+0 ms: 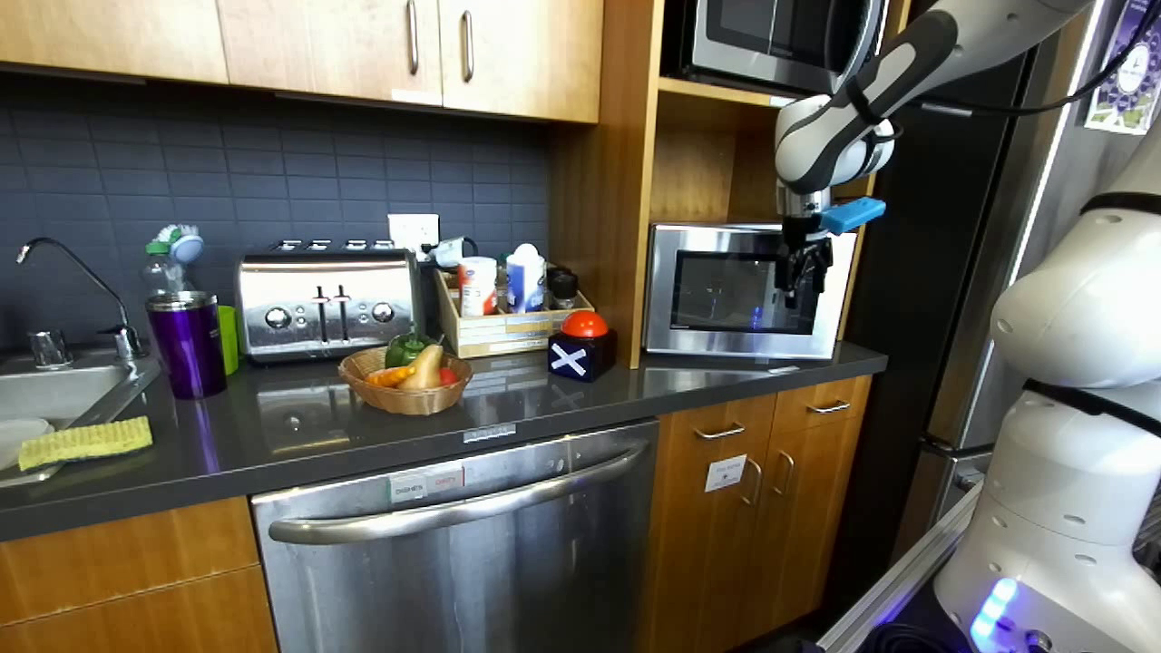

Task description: Remove the pear from the basket

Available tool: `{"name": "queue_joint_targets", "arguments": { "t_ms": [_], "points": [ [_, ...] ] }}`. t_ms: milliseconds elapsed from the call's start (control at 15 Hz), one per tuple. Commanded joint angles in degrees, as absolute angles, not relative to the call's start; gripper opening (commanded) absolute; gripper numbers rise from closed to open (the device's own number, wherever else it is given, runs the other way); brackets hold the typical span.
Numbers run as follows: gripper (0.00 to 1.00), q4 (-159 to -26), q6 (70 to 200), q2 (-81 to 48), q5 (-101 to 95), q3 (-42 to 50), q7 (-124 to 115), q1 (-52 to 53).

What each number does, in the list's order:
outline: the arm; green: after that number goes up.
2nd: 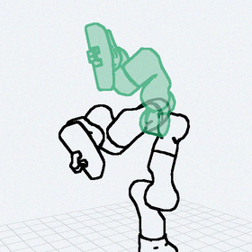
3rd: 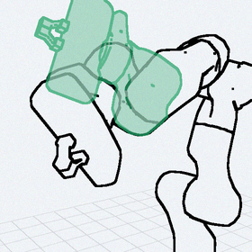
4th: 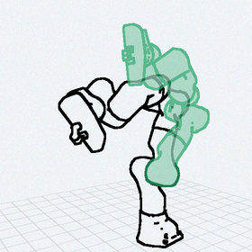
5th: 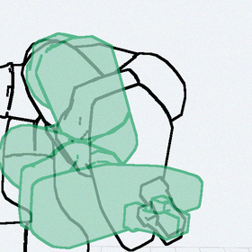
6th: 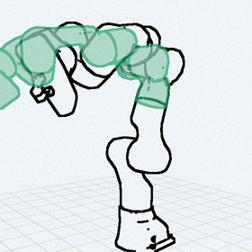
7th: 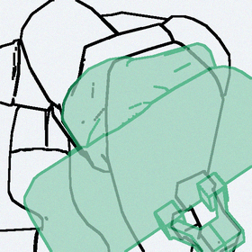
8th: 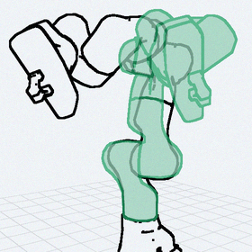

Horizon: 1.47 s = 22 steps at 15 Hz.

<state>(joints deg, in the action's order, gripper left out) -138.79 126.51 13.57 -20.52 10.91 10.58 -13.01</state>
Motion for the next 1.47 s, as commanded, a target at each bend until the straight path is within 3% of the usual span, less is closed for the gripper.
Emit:
{"name": "queue_joint_targets", "arguments": {
  "t_ms": [0, 1400],
  "points": [
    [1.0, -138.73, 126.4, 13.59, -20.56, 11.15, 10.53, -12.74],
    [1.0, -149.83, 120.97, 24.11, -21.0, 3.94, 8.66, -6.58]
  ]
}}
